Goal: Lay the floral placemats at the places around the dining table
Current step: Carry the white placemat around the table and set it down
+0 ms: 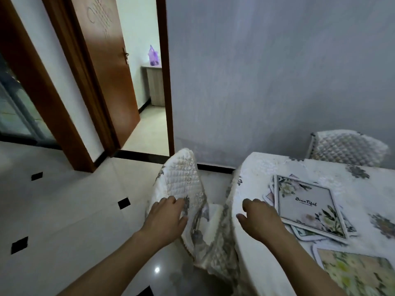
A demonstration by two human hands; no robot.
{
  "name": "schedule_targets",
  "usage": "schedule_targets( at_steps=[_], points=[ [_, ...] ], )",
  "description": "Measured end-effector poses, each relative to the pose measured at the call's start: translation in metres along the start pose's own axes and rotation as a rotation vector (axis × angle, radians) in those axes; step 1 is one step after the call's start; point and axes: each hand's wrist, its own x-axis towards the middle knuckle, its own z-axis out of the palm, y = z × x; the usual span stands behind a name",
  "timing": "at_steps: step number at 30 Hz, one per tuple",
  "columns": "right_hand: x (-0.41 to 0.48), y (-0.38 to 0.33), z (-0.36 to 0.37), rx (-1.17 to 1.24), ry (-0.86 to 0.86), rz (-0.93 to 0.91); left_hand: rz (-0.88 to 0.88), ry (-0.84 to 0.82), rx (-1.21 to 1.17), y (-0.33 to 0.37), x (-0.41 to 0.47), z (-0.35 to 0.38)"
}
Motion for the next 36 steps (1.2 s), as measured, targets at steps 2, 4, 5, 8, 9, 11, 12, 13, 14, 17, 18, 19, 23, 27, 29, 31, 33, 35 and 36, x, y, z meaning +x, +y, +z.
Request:
schedule_targets(
  at_steps=[2, 4, 5, 8, 9, 11, 12, 13, 14, 17, 18, 19, 23, 27, 29, 31, 33, 35, 36],
  points=[
    [0.009, 0.004, -0.002, -0.022, -0.007, 0.098, 0.090, -0.026, -0.034, -0.008, 0.034, 0.006],
    [0.011, 0.012, -0.004, -0.014, -0.009, 0.218, 0.176, -0.036, -0.086, -0.010, 0.070, 0.013],
    [0.011, 0.017, -0.005, -0.013, -0.013, 0.265, 0.206, -0.043, -0.099, -0.007, 0.085, 0.016],
    [0.004, 0.045, -0.008, -0.018, -0.016, 0.416, 0.342, -0.102, -0.108, 0.015, 0.131, 0.030],
    [0.000, 0.057, -0.008, -0.011, -0.013, 0.462, 0.379, -0.119, -0.110, 0.026, 0.143, 0.035],
    [-0.007, 0.082, -0.006, 0.006, -0.018, 0.542, 0.440, -0.141, -0.138, 0.052, 0.163, 0.045],
    [-0.009, 0.096, -0.005, 0.015, -0.024, 0.583, 0.466, -0.152, -0.147, 0.068, 0.174, 0.051],
    [-0.009, 0.111, -0.002, 0.028, -0.026, 0.619, 0.484, -0.165, -0.143, 0.084, 0.184, 0.059],
    [-0.008, 0.128, 0.001, 0.039, -0.022, 0.650, 0.495, -0.183, -0.131, 0.100, 0.194, 0.068],
    [0.002, 0.183, 0.017, 0.093, -0.011, 0.693, 0.483, -0.234, -0.117, 0.145, 0.220, 0.097],
    [0.007, 0.204, 0.023, 0.118, -0.009, 0.704, 0.462, -0.259, -0.140, 0.160, 0.229, 0.110],
    [0.012, 0.226, 0.031, 0.147, -0.009, 0.711, 0.434, -0.293, -0.175, 0.174, 0.237, 0.124],
    [0.032, 0.308, 0.065, 0.299, -0.026, 0.734, 0.284, -0.402, -0.302, 0.221, 0.262, 0.177],
    [0.050, 0.374, 0.103, 0.440, -0.047, 0.803, 0.099, -0.469, -0.388, 0.253, 0.279, 0.224],
    [0.059, 0.398, 0.122, 0.480, -0.061, 0.833, -0.007, -0.488, -0.438, 0.268, 0.285, 0.244],
    [0.065, 0.414, 0.138, 0.505, -0.061, 0.896, -0.097, -0.521, -0.497, 0.280, 0.288, 0.260],
    [0.069, 0.427, 0.152, 0.506, -0.079, 0.949, -0.189, -0.566, -0.576, 0.290, 0.289, 0.275],
    [0.071, 0.434, 0.162, 0.518, -0.090, 0.993, -0.271, -0.608, -0.623, 0.295, 0.290, 0.288],
    [0.072, 0.437, 0.165, 0.532, -0.081, 1.023, -0.309, -0.621, -0.623, 0.297, 0.291, 0.295]
  ],
)
